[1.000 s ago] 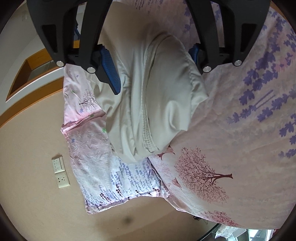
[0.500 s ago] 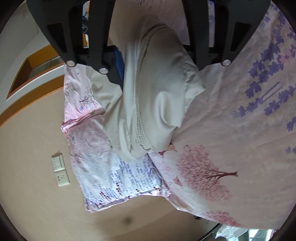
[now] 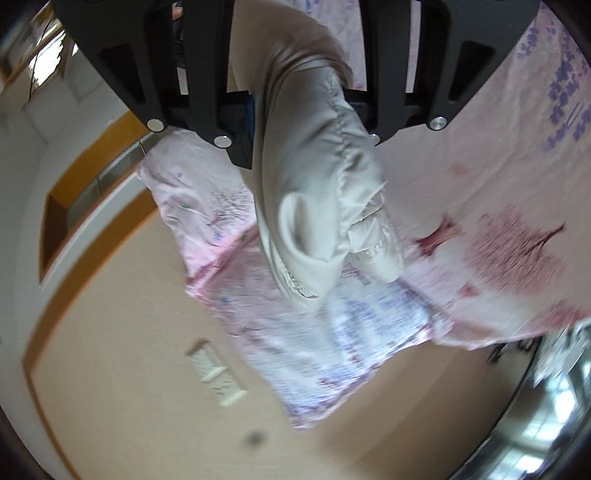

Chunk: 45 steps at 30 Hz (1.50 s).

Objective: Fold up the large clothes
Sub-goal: 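Lift the jacket end with both grippers and fold it over the bundle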

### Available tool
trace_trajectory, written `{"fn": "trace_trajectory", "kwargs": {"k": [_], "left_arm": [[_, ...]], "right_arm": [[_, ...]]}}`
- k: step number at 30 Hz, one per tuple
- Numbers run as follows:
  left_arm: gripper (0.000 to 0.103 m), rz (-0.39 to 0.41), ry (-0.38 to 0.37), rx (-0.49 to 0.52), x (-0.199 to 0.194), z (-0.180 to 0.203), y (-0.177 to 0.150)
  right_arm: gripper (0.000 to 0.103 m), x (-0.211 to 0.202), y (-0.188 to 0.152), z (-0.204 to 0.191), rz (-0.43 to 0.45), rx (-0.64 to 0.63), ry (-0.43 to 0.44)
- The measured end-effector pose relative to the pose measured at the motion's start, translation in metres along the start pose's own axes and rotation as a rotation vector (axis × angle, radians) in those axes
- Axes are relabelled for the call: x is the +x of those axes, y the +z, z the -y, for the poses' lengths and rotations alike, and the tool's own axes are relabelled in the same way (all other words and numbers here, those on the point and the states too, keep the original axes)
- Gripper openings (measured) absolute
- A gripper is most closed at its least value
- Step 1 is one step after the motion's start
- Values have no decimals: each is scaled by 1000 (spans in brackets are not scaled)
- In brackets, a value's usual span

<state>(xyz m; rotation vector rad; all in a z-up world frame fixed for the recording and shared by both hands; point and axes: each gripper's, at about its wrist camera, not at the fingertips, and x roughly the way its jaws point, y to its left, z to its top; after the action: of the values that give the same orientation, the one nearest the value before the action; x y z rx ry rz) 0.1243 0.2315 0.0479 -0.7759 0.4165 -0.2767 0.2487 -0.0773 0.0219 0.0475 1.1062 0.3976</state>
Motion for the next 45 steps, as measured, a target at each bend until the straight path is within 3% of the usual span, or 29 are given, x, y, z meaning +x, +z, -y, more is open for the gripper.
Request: {"fn": "trace_trajectory", "kwargs": {"k": [6,12,15,19,28,30,33,36,39,45], "left_arm": [[31,10,-41,101,1,40,-1],[31,4,-51,136,3,52,-2],[31,6,-63,156,3,59,-3],[31,-5,-101,207,6,74,-8],[33,-37,-174,378,23,123,-41],[33,-28,-189,396,22,129,-45],[33,-24,-199,421,20,137,-49],[33,-28,-204,435,23,142,-52],[33,-32,-217,436,26,145,-54],[33,-48,-250,476,30,164,-64]], "right_arm": [[22,-10,-4,1,9,34,11],[21,-45,-6,15,132,127,81],[21,-33,-3,7,103,115,111],[17,10,1,-4,-21,129,142],[10,36,22,5,-134,170,189],[10,25,19,11,-125,164,215],[10,-13,9,27,-44,145,246],[10,-62,-3,48,108,107,181],[10,-79,-8,65,169,95,66],[10,-26,-8,94,12,168,47]]}}
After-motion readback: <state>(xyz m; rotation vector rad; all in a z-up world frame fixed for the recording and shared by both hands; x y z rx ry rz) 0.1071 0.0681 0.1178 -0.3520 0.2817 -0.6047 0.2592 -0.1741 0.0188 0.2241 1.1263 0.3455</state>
